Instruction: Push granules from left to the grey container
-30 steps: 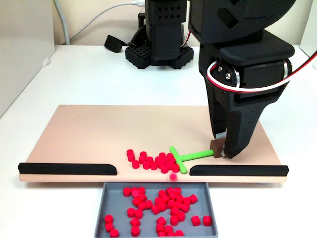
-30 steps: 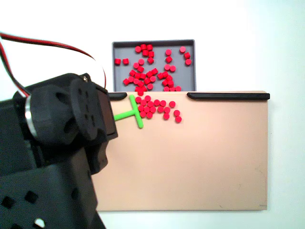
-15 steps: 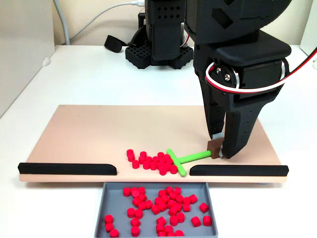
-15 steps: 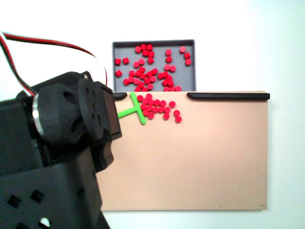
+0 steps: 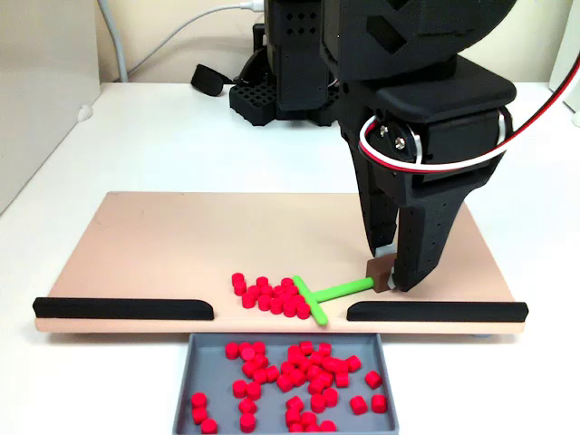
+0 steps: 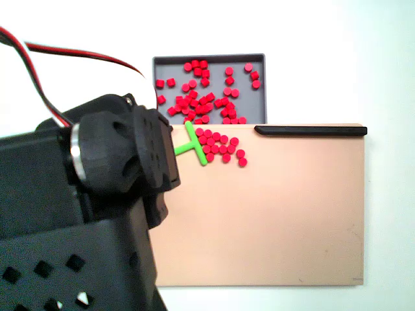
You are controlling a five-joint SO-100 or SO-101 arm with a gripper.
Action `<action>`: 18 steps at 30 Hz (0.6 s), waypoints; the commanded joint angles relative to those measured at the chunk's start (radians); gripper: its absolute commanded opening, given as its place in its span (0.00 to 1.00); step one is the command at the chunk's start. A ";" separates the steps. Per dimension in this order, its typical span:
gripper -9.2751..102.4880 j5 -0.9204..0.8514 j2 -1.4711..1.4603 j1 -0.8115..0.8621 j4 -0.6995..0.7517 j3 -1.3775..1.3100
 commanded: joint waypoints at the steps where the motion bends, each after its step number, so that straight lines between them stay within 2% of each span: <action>1: 0.08 -0.017 0.000 0.012 -0.006 -0.009; 18: 0.08 -0.052 0.003 0.021 -0.006 -0.009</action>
